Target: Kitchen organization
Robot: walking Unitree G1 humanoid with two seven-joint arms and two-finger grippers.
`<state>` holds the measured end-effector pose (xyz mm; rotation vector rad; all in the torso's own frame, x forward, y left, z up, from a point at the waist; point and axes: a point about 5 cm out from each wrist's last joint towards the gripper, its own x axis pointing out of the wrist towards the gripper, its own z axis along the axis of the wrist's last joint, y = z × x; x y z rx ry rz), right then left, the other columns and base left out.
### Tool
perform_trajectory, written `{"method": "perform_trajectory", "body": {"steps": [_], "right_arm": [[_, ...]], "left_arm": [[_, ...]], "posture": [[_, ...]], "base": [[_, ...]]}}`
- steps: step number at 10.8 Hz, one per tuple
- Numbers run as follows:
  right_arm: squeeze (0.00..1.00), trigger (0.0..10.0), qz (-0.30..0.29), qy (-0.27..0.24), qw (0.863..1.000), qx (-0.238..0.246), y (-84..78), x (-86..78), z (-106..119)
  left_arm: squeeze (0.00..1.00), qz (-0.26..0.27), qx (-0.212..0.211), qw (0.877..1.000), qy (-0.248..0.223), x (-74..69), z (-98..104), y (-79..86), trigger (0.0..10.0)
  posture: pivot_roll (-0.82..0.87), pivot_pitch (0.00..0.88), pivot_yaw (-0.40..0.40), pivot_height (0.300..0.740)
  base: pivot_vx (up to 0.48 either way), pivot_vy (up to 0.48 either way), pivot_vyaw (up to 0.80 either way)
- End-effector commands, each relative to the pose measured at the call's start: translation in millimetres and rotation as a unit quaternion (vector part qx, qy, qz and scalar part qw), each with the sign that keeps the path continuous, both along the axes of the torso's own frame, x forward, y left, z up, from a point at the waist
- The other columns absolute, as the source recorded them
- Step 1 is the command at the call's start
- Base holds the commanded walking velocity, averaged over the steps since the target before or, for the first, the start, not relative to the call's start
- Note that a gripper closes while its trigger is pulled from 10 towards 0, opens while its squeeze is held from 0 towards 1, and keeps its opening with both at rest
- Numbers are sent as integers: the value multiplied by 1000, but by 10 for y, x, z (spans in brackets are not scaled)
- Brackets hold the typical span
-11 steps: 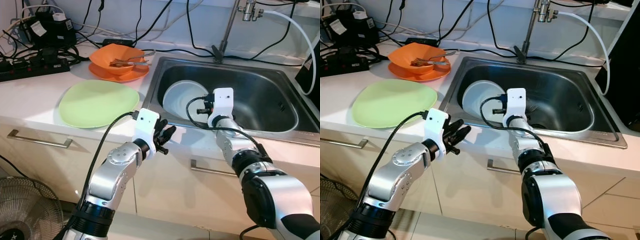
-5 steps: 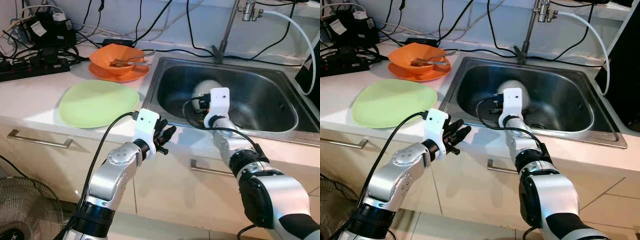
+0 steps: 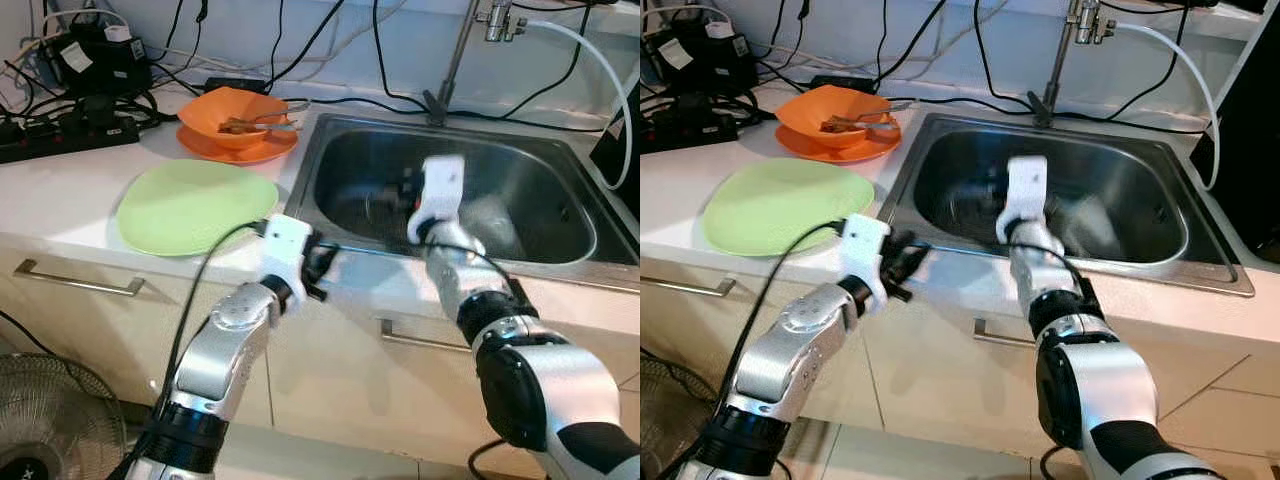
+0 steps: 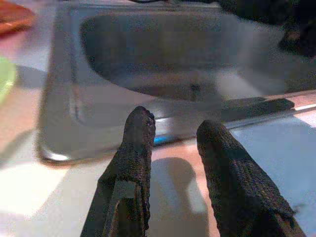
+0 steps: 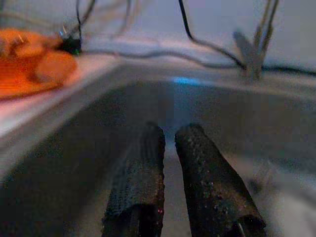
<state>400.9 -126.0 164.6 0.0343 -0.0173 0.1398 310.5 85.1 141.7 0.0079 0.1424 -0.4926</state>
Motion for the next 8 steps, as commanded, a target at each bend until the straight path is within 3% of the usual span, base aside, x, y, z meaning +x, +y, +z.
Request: {"method": "perform_trajectory", "body": {"steps": [1, 3, 5, 8], "right_arm": [[0, 10000, 0, -41, 999, 18, -36, 30, 171], [0, 10000, 13, -105, 993, 43, -51, -10, 319], [0, 10000, 25, -143, 988, 58, -32, -130, 315], [0, 10000, 40, -133, 989, 48, -4, -408, -9]], "left_arm": [[0, 15, 0, 1000, -26, 56, 85, 8, 10000], [0, 42, -8, 997, -62, 105, 172, 48, 10000], [0, 63, -7, 994, -87, 136, 209, 88, 10000], [0, 73, 0, 991, -110, 134, 216, 117, 10000]], "posture": [[209, 9, -39, 740], [191, 16, -39, 740], [186, 22, -40, 740], [184, 16, -38, 740]], "base": [[0, 0, 0], [0, 0, 0], [0, 0, 0], [0, 0, 0]]}}
